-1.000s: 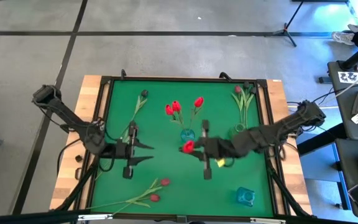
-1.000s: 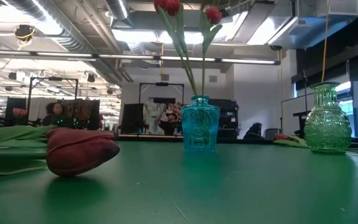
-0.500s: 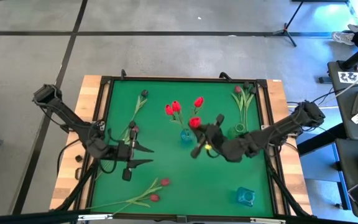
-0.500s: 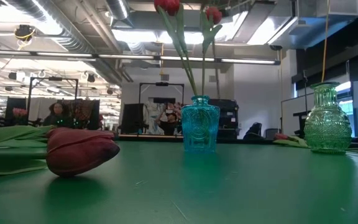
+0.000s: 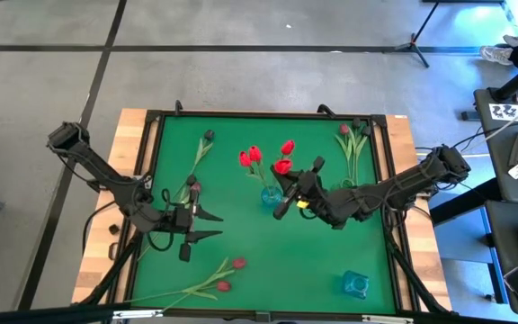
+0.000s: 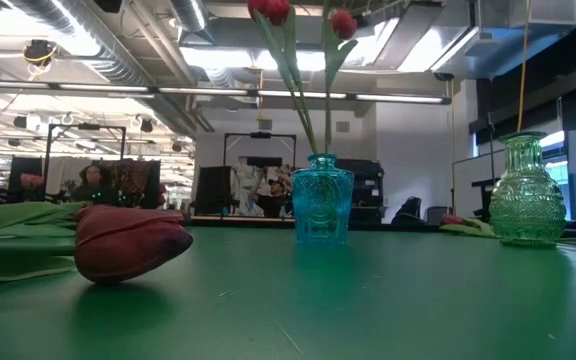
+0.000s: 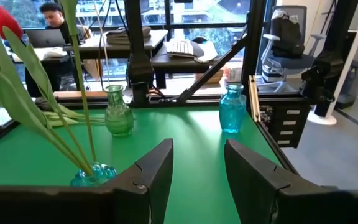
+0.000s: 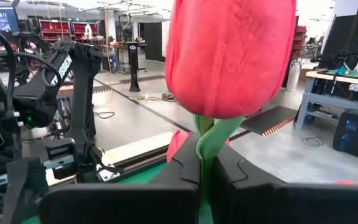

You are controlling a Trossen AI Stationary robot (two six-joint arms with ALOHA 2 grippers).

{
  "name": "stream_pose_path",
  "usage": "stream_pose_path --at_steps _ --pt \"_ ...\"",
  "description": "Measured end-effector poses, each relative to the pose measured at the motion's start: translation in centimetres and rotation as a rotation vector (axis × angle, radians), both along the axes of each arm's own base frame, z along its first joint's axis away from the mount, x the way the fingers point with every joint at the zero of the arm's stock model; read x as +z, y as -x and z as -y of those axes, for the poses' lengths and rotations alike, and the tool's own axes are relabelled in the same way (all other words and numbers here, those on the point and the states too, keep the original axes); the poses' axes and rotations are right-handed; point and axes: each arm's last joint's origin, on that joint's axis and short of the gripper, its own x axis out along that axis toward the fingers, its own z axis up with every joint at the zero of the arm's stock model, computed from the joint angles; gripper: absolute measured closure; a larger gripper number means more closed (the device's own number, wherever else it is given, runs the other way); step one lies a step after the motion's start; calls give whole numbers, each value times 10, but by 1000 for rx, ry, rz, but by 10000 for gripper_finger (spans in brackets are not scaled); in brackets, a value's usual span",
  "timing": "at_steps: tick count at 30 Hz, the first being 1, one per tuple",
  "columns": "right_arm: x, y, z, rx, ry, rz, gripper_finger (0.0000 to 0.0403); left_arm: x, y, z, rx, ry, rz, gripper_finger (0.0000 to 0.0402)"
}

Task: Sort flowers into vase by color
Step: Put the red flower in the top blue vase

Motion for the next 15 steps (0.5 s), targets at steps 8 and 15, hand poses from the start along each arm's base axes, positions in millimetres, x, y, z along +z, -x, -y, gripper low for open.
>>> stream_pose_path --at_steps 8,15 --pt "-11 -7 -3 -15 -3 -27 389 -2 0 0 2 7 -16 260" --pt "-7 -8 -3 -20 9 7 394 -2 0 0 2 6 -17 260"
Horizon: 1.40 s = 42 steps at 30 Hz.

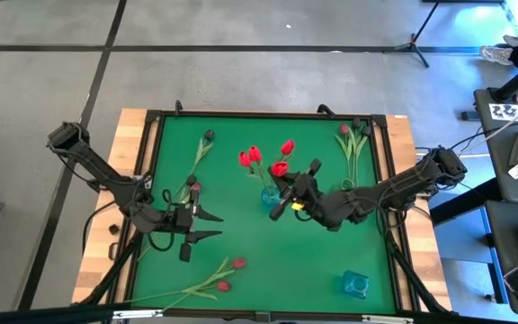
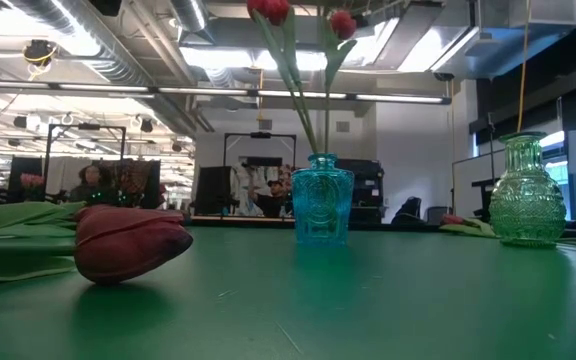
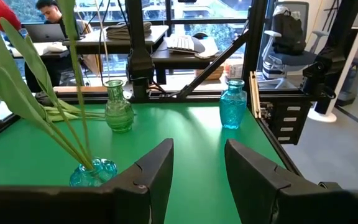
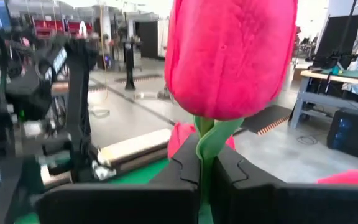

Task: Sort flowers into vase by color
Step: Put the red flower in the top blue vase

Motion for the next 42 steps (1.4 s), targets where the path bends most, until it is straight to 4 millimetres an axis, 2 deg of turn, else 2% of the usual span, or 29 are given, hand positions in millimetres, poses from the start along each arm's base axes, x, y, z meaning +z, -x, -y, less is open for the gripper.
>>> stream_pose_path --at_steps 4,15,26,30,37,42 --pt "4 1 0 -2 12 17 391 0 0 0 0 0 0 260" --pt "-10 -3 -1 5 -10 -47 390 -1 0 0 1 1 -6 260" --pt "-28 -9 7 3 -12 -153 383 -1 0 0 4 15 -12 260" --pt "-30 -9 8 -2 -1 -179 346 -1 0 0 4 15 -12 260" --pt "-34 -7 9 -3 27 -241 242 -2 0 0 4 13 -14 260" --pt "-26 -1 9 4 40 -282 184 -2 0 0 4 12 -16 260"
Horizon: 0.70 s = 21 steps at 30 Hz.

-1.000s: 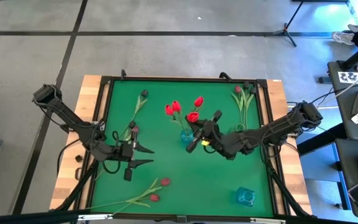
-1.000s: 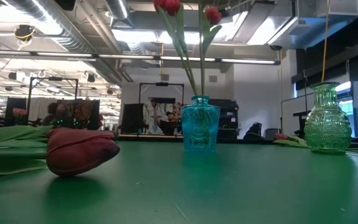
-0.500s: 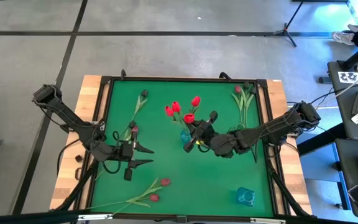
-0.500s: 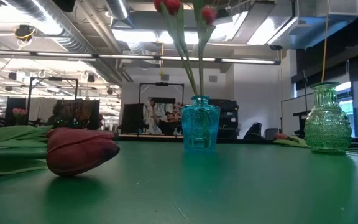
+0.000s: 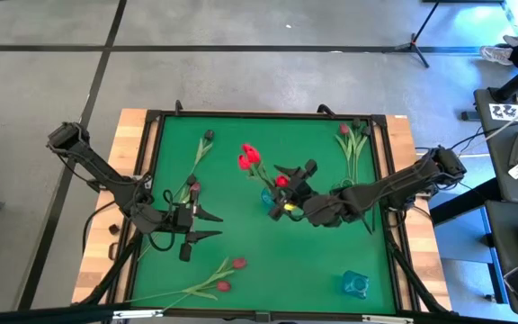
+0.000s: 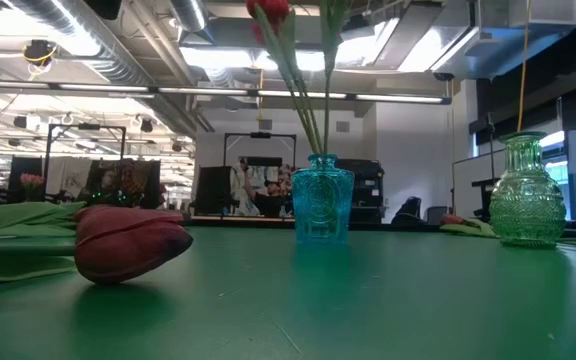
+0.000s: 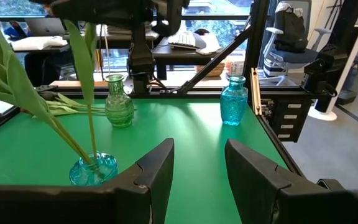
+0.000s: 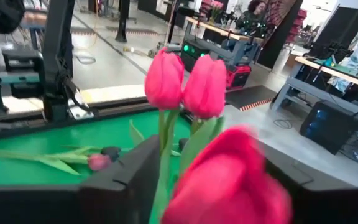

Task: Sort flowers into vase by color
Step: Put the red flower in the top blue vase, then put the black flower in the green vase

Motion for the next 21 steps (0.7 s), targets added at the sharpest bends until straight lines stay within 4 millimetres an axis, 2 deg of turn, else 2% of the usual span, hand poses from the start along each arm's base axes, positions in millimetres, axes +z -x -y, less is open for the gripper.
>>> stream_pose_path --at_steps 6,9,14,18,21 --pt "30 8 -6 21 4 -51 151 -1 0 0 -1 -5 -6 260" --pt "52 17 -13 48 -25 -36 148 -1 0 0 -1 -8 -10 260" --pt "84 30 -11 74 -79 -29 149 -2 0 0 -1 -11 -15 260" --pt "100 44 2 28 -113 -68 149 -2 1 0 -3 -11 -16 260" --pt "105 57 25 -70 -158 -98 150 -2 1 0 -3 -8 -16 260"
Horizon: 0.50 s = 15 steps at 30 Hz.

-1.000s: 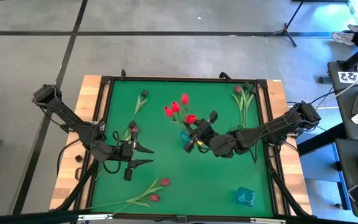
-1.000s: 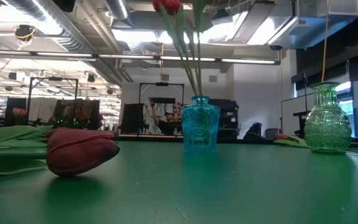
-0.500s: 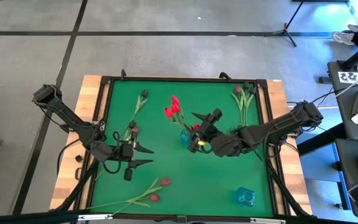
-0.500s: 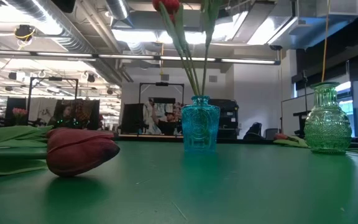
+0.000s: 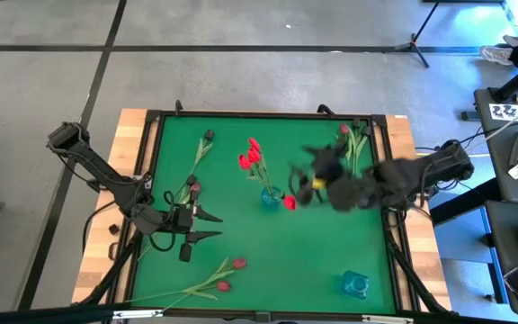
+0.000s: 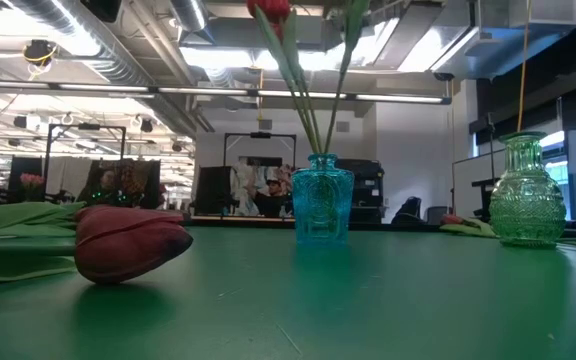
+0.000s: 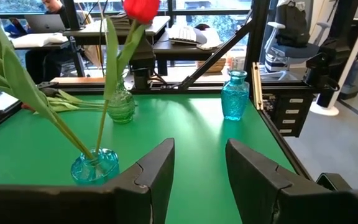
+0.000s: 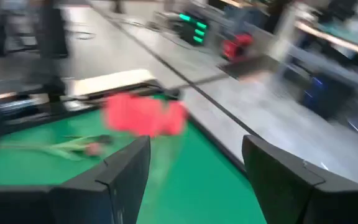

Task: Sort flowers into vase by color
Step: Put the black flower in the green vase

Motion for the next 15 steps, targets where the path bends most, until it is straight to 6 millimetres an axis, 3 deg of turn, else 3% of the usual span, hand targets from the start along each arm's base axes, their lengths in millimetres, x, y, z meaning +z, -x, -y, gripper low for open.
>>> stream_pose_path --at_steps 11,15 --pt "-20 49 125 -547 -228 -284 150 0 0 0 -3 0 -4 261" --pt "-38 60 169 -667 -311 -410 150 0 0 0 1 24 -3 261"
